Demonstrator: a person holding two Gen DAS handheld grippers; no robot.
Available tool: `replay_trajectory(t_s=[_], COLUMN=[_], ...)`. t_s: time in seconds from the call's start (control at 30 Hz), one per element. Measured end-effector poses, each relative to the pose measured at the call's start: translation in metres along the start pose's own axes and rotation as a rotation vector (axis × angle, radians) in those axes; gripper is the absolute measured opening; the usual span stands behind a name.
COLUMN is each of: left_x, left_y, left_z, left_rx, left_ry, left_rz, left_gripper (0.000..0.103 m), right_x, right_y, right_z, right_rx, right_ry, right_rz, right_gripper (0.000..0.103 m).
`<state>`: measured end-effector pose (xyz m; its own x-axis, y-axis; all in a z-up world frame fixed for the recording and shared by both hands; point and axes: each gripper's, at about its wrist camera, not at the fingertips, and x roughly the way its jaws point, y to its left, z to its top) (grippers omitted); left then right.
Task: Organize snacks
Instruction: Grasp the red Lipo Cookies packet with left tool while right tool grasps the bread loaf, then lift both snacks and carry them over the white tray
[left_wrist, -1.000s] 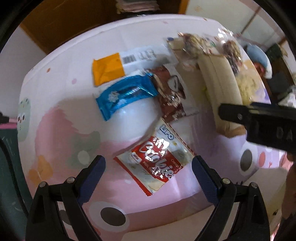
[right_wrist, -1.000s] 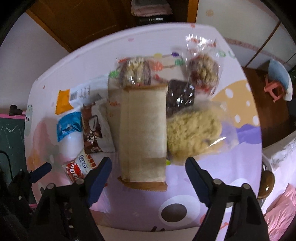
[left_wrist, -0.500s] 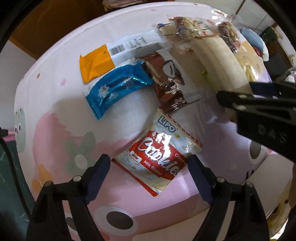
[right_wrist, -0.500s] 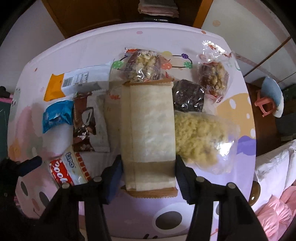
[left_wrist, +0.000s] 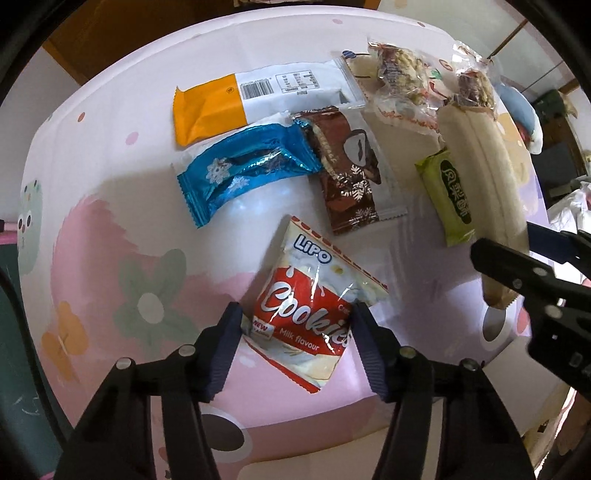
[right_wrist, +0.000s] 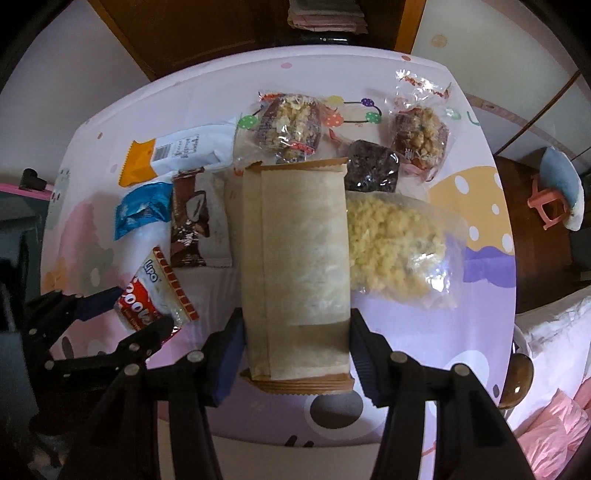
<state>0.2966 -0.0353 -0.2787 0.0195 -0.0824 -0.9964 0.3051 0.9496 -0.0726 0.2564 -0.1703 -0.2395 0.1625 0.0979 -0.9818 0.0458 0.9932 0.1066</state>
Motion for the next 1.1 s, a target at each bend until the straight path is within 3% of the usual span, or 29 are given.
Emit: replay_trajectory(t_s=[0.27, 0.5, 0.77, 1.1], left_x=[0.003, -0.010, -0.053, -0.130], left_y=[0.003, -0.006, -0.012, -0.012], left_z=[-0.003, -0.005, -0.014, -0.042], left_rx=[-0.029, -0.020, -0.024, -0.044], left_ry=[0.011, -0.072, -0.162, -0.299], left_rz=[-0.018, 0.033, 0.059, 0.060], left_gripper=[0.051, 0.048, 0.047, 0.047], right_x=[-0.024, -0.039, -0.053, -0.100], right_y=[-0.003, -0.006, -0.001, 0.005], right_z=[-0.003, -0.002, -0.006, -0.022], right_rx=[-0.010, -0.013, -0.015, -0.031], right_ry=[-0.041, -0.063, -0.094, -0.172], right_rz=[0.035, 0.057, 0.077, 0.088], right_gripper=[0.054, 0.054, 0.054, 0.054])
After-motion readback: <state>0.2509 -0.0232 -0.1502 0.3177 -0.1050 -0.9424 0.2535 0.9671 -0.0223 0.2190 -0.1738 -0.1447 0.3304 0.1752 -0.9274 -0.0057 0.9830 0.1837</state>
